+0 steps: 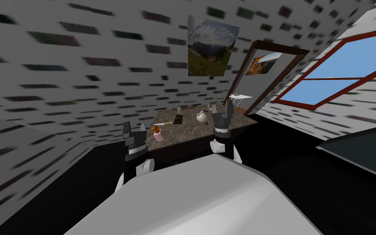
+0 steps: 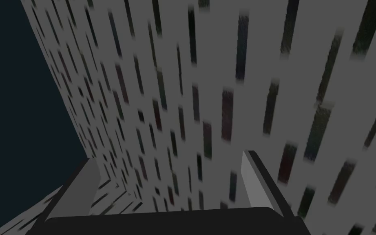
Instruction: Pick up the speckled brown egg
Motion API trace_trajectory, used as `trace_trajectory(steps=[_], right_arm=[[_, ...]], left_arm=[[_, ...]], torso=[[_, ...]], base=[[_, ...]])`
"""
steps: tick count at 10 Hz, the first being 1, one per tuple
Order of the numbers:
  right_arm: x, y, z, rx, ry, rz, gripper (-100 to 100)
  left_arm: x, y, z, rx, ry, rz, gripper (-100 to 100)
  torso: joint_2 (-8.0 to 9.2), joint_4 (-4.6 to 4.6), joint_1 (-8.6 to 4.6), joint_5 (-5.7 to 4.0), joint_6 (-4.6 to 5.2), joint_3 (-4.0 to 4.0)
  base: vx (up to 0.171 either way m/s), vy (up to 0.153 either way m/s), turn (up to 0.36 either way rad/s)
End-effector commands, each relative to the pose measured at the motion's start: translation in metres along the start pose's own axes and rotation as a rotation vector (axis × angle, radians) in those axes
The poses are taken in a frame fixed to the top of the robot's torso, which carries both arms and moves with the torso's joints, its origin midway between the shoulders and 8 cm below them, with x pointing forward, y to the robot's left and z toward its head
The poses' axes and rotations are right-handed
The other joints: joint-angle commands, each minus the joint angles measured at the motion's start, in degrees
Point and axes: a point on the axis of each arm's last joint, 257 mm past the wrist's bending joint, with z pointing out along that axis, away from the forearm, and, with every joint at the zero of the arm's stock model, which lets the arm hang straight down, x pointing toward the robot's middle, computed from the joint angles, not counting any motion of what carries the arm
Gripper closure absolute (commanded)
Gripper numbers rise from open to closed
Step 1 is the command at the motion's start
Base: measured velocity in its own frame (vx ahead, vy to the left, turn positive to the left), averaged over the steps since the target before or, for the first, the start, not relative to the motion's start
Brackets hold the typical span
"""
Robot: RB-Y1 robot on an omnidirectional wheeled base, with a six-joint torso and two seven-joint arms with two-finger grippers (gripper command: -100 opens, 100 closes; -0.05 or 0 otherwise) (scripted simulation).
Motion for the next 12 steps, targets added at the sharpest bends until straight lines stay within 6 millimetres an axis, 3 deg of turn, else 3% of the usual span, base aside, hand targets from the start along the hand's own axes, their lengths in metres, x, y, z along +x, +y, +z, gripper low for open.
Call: trace_trajectory(steps=[1,3,7,8,9,10,11,12], right_arm=[[0.005,-0.013,0.001,0.032,0.036,0.049,-100],[0.007,-0.022,0.002,0.054,0.049,0.082,-100],[0.010,-0.061,0.005,0.151,0.070,0.210,-100],[0.010,-0.061,0.005,0.151,0.069,0.224,-100],[0.011,-0.078,0.006,0.193,0.069,0.265,-100],[0.011,-0.078,0.006,0.194,0.068,0.283,-100],[0.011,-0.096,0.007,0.239,0.064,0.323,-100],[0.011,-0.096,0.007,0.240,0.062,0.346,-100]], left_arm=[[0.000,0.000,0.000,0.000,0.000,0.000,0],[0.000,0.000,0.000,0.000,0.000,0.000,0],[0.000,0.000,0.000,0.000,0.000,0.000,0],[0.000,0.000,0.000,0.000,0.000,0.000,0],[0.000,0.000,0.000,0.000,0.000,0.000,0],[0.000,0.000,0.000,0.000,0.000,0.000,0],[0.000,0.000,0.000,0.000,0.000,0.000,0],[0.000,0.000,0.000,0.000,0.000,0.000,0]], torso=[[0.00,0.00,0.00,0.00,0.00,0.00],[0.18,0.04,-0.17,-0.04,0.01,0.10],[0.13,0.03,-0.10,-0.03,0.00,0.08],[0.14,0.03,-0.11,-0.03,0.00,0.08],[0.12,0.03,-0.09,-0.02,0.00,0.07],[0.09,0.02,-0.11,-0.03,0.00,0.05],[0.09,0.02,-0.09,-0.02,0.00,0.05],[0.13,0.03,-0.09,-0.02,0.00,0.07]], base=[[-0.030,-0.024,-0.082],[-0.055,-0.033,-0.054],[-0.036,-0.025,-0.060],[-0.030,-0.021,-0.027],[-0.025,-0.027,-0.067],[-0.024,-0.022,-0.034],[-0.044,-0.022,-0.068],[-0.035,-0.023,-0.034]])
